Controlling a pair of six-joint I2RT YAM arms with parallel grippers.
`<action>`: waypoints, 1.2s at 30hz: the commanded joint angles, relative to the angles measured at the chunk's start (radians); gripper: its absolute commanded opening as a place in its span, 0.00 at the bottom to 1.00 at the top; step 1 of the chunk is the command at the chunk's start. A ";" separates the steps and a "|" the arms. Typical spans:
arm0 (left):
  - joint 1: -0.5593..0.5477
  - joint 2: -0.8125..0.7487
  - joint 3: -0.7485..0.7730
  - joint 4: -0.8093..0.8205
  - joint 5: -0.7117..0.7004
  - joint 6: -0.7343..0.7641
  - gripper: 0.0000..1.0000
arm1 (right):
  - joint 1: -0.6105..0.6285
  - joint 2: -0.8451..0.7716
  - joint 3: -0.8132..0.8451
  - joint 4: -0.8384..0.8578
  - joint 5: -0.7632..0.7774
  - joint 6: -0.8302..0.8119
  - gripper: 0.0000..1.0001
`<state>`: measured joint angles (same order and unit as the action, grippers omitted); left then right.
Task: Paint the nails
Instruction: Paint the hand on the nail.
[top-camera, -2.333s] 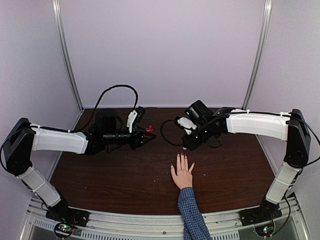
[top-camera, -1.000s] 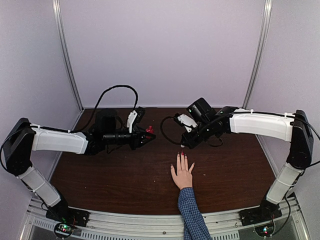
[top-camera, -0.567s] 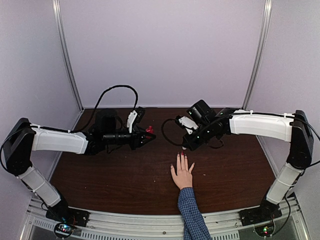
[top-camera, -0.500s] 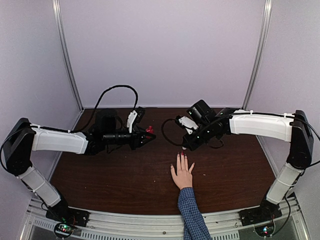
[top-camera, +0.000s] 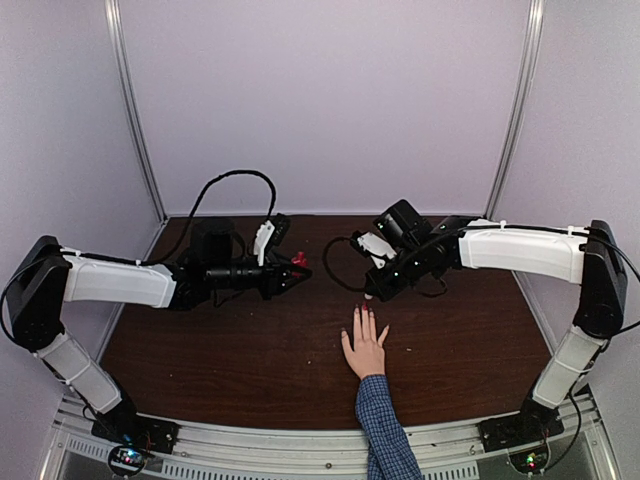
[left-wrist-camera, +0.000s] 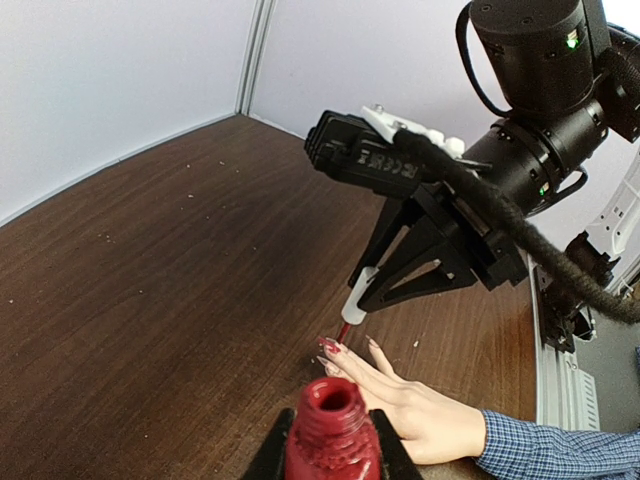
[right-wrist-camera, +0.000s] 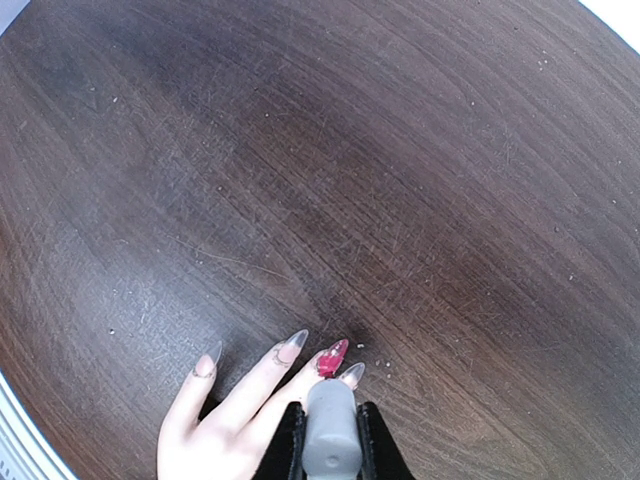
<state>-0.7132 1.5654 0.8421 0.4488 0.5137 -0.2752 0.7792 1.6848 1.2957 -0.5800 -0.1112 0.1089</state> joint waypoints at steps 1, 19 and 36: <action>0.006 0.001 -0.001 0.065 0.012 -0.004 0.00 | -0.001 0.011 0.007 0.005 0.007 0.008 0.00; 0.007 -0.002 -0.007 0.068 0.009 0.000 0.00 | -0.001 0.027 0.013 0.006 0.006 0.005 0.00; 0.007 -0.006 -0.014 0.071 0.008 0.001 0.00 | -0.002 0.038 0.023 0.020 -0.004 0.006 0.00</action>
<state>-0.7132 1.5658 0.8387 0.4561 0.5133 -0.2752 0.7792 1.7065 1.2961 -0.5785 -0.1120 0.1085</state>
